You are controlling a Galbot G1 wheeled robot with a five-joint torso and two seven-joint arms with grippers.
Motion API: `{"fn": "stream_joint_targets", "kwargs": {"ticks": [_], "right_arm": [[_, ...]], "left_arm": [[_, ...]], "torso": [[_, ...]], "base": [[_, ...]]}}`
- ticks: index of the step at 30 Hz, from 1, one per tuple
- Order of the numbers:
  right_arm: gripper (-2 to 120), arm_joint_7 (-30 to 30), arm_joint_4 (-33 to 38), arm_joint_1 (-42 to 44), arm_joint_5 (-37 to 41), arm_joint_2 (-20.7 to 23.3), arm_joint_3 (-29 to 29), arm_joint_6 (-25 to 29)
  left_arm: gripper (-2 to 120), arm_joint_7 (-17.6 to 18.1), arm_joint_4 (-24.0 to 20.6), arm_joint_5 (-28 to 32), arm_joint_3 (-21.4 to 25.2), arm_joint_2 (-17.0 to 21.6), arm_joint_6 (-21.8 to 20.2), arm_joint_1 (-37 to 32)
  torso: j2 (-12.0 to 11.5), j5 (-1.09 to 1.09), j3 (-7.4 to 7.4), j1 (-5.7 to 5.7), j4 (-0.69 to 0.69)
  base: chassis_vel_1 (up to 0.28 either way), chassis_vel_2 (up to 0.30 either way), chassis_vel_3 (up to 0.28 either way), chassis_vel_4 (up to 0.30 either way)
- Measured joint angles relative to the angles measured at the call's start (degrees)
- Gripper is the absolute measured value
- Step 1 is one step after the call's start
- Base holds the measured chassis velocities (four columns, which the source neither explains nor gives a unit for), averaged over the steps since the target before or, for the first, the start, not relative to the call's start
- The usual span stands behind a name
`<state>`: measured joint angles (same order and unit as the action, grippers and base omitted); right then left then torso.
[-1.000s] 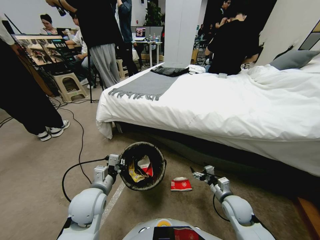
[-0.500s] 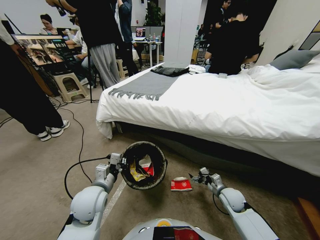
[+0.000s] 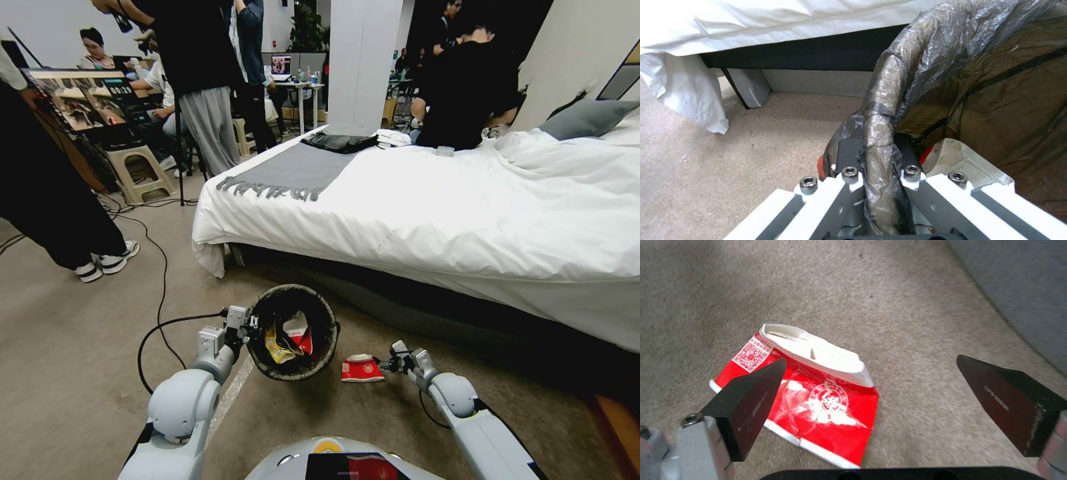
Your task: Pick up the trash bin, then pick up the garbage from the floor and place it into the trash bin.
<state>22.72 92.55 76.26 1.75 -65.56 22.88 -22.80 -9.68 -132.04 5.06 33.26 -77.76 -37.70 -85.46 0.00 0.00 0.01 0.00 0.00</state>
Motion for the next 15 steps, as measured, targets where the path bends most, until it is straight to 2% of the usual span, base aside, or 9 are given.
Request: {"fn": "stream_joint_targets", "kwargs": {"ticks": [15], "right_arm": [[100, 0.5, -4.23, -3.67, -4.15, -1.55, -4.87, 0.78]], "left_arm": [[1, -0.13, -0.23, -0.25, -0.37, 0.1, 0.12, -0.26]], "torso": [[0.0, -0.01, 0.0, -0.01, 0.0]], "base": [[0.0, 0.0, 0.0, 0.0]]}}
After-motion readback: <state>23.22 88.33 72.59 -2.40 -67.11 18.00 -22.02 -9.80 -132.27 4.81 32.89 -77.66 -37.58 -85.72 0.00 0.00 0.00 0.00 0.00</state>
